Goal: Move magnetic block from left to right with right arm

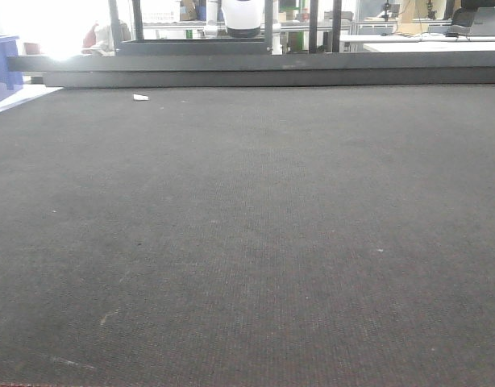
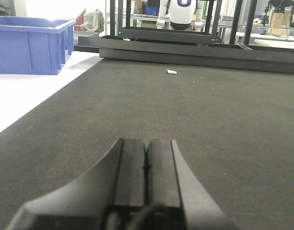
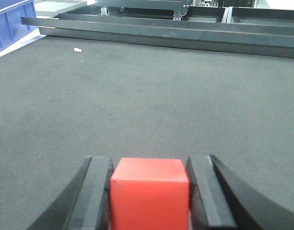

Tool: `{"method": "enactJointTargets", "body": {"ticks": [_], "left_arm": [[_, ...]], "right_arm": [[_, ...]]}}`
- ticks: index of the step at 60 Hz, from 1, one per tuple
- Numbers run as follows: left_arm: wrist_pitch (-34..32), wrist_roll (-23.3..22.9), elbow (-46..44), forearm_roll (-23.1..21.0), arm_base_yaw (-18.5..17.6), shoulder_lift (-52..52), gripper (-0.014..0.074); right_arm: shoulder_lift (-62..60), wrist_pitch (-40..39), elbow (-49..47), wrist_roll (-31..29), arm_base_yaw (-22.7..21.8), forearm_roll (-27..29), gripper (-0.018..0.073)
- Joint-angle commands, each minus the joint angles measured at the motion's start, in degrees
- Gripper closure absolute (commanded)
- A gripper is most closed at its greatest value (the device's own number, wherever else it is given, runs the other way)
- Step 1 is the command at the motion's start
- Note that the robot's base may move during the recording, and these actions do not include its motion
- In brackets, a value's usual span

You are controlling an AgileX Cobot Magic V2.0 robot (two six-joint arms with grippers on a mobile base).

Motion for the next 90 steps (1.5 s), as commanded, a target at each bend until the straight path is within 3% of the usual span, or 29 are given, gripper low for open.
{"method": "enactJointTargets", "body": {"ticks": [1,90], "left_arm": [[-5.05,-0.38,0.51,0.0,0.11,-0.77,0.0713],[-5.05,-0.38,0.51,0.0,0.11,-0.77,0.0713]], "right_arm": [[0.9,-4.75,-1.54,-0.54,-0.28,-0.33,0.0419],[0.9,-4.72,-1.54,-0.54,-0.28,-0.33,0.0419]]}}
